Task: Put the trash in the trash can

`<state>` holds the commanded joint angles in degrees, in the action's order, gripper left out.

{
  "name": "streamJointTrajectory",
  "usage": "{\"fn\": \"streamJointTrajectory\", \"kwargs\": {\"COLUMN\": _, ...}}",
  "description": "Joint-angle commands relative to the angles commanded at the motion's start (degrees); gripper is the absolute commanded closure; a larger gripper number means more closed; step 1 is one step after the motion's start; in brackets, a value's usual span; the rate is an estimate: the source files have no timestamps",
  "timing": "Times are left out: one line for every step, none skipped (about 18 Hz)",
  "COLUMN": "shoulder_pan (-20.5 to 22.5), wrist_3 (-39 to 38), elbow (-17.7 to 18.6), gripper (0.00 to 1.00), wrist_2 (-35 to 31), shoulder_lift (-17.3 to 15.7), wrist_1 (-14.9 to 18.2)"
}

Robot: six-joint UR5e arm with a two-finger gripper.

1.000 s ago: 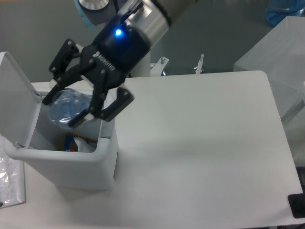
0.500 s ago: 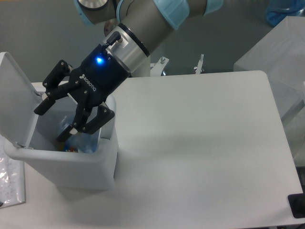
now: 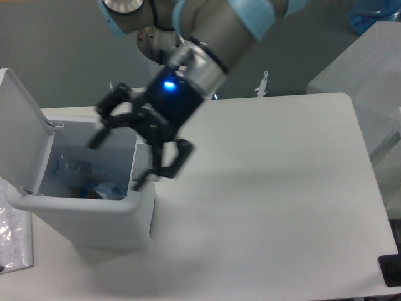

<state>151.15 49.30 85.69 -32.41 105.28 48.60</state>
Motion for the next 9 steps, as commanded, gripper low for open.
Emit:
{"fn": "streamJointTrajectory", "kwargs": {"shoulder_pan": 1.5, "wrist_3": 0.2, "elbow": 0.0, "gripper": 0.0, "wrist_2": -1.4, "shoulder_lift": 1.0, "wrist_1": 0.0}}
{"fn": "streamJointTrajectory", "kwargs": {"shoulder_pan": 2.6, "wrist_3": 0.4, "elbow": 0.0, "gripper": 0.0, "wrist_2": -2.9, "shoulder_lift": 2.1, "wrist_1": 0.0}}
{"fn": "streamJointTrajectory", "kwargs": {"shoulder_pan": 3.9, "wrist_3": 0.5, "elbow": -0.1, "gripper": 0.0, "wrist_2": -4.4, "shoulder_lift": 3.3, "wrist_1": 0.0}}
{"fn": "streamJointTrajectory", "kwargs": {"shoulder_pan": 4.9, "wrist_3": 1.1, "elbow": -0.2, "gripper": 0.0, "wrist_2": -5.8, "shoulder_lift": 4.7, "wrist_1": 0.0}}
{"fn": "streamJointTrajectory", "kwargs": {"shoulder_pan": 5.6, "wrist_3": 1.8, "elbow": -0.3, "gripper": 0.0, "wrist_2": -7.2, "shoulder_lift": 6.2, "wrist_1": 0.1}}
{"fn": "streamJointTrajectory", "kwargs": {"shoulder_pan": 6.3, "wrist_3": 2.5, "elbow": -0.3, "gripper": 0.0, "wrist_2": -8.4, "shoulder_lift": 7.7, "wrist_1": 0.0}}
{"fn": "streamJointTrajectory", "kwargs": {"shoulder_pan": 7.0, "wrist_3": 3.2, "elbow": -0.4, "gripper": 0.0, "wrist_2": -9.7, "shoulder_lift": 8.9, "wrist_1": 0.0}}
{"fn": "streamJointTrajectory", "kwargs": {"shoulder_pan": 7.8, "wrist_3": 4.1, "elbow": -1.1, "gripper": 0.0, "wrist_2": -11.2, "shoulder_lift": 9.8, "wrist_1": 0.0}}
{"fn": "streamJointTrajectory", "kwargs": {"shoulder_pan": 8.6, "wrist_3": 4.9, "elbow": -2.4, "gripper": 0.0, "wrist_2": -12.8, "shoulder_lift": 10.5, "wrist_1": 0.2}}
